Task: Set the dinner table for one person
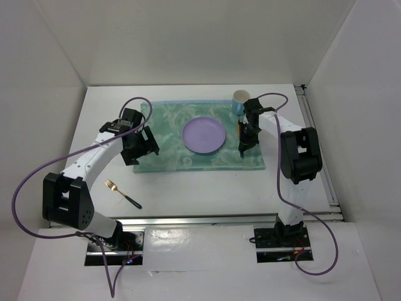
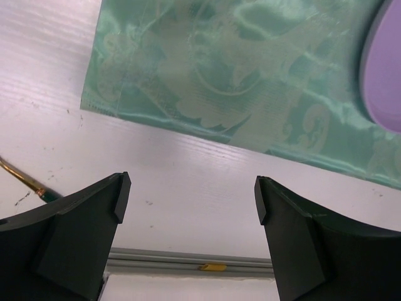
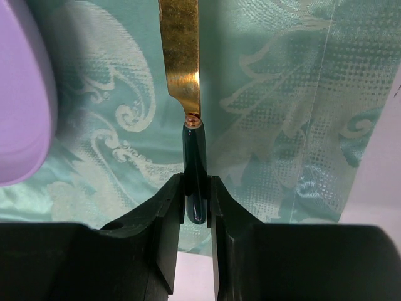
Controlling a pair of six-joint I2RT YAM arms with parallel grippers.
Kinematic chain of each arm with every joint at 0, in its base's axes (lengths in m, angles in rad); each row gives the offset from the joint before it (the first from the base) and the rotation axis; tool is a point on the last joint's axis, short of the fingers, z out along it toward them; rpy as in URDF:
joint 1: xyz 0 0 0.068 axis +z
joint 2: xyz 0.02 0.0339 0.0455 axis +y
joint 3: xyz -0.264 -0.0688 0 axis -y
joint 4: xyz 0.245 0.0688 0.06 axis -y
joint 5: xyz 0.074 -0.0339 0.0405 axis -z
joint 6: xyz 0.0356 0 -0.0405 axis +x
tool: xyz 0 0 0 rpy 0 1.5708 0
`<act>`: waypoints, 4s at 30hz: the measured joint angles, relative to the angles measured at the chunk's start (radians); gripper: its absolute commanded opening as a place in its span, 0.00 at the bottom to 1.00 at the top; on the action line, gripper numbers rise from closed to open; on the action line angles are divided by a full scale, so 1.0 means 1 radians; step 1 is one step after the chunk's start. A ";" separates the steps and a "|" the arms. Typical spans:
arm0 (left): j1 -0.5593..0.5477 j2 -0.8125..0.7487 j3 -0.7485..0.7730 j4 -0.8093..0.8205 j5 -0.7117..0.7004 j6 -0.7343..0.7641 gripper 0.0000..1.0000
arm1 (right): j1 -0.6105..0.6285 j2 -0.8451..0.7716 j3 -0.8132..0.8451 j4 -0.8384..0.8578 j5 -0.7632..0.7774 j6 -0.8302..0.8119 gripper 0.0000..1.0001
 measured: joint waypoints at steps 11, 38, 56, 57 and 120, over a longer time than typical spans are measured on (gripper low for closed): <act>0.002 -0.002 -0.010 -0.087 -0.050 -0.001 0.97 | 0.000 0.055 0.018 -0.011 0.029 0.000 0.41; 0.130 -0.239 -0.521 -0.098 -0.103 -0.365 0.60 | 0.041 -0.248 -0.003 -0.017 0.042 0.049 0.88; 0.182 -0.274 -0.365 -0.126 -0.134 -0.257 0.00 | 0.057 -0.259 -0.031 -0.037 0.052 0.057 0.88; 0.178 -0.275 -0.303 -0.119 -0.132 -0.214 0.00 | 0.057 -0.263 -0.035 -0.037 0.052 0.059 0.88; -0.120 0.206 0.692 -0.224 -0.037 0.295 0.71 | 0.062 -0.632 -0.150 -0.142 0.298 0.284 1.00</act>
